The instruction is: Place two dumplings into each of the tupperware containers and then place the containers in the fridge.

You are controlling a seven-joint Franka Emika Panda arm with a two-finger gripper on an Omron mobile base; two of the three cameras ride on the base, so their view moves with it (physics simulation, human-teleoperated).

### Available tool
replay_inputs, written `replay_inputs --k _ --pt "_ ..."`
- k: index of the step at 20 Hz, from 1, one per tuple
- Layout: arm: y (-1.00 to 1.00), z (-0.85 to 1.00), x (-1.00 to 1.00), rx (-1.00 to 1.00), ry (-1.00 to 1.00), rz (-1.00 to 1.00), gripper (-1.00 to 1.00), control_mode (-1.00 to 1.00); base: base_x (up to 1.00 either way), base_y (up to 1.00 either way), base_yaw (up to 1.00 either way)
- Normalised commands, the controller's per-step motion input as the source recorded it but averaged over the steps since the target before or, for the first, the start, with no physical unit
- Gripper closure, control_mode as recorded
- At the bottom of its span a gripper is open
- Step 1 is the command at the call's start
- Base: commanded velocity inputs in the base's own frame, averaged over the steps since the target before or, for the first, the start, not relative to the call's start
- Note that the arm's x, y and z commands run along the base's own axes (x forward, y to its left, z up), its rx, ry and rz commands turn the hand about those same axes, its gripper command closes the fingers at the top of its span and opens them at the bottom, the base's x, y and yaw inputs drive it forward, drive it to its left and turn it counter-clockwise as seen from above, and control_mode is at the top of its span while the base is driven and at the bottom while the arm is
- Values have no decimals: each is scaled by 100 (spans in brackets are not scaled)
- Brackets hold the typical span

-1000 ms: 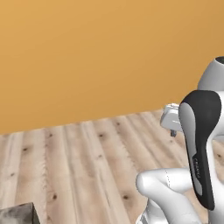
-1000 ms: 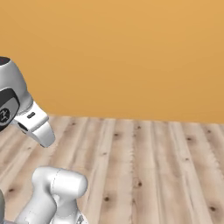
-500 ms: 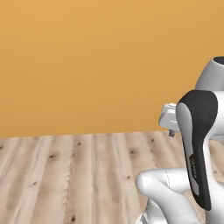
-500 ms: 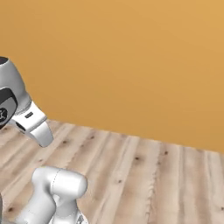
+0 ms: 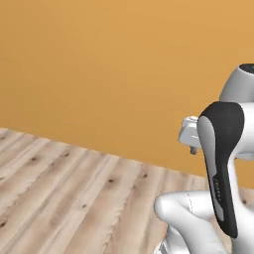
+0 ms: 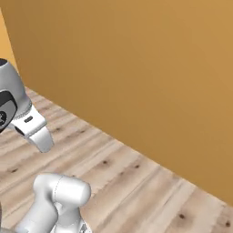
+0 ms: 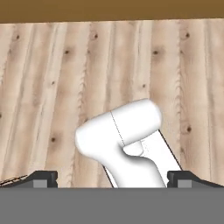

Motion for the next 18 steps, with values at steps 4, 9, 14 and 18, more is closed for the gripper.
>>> replay_inputs --k 4,9,14,18 --pt "0 0 0 0 0 0 -100 100 100 0 68" --pt "0 0 0 0 0 0 -100 100 94 -1 69" --pt "0 0 0 0 0 0 -100 100 80 0 83" --pt "0 0 0 0 0 0 -100 100 71 0 85"
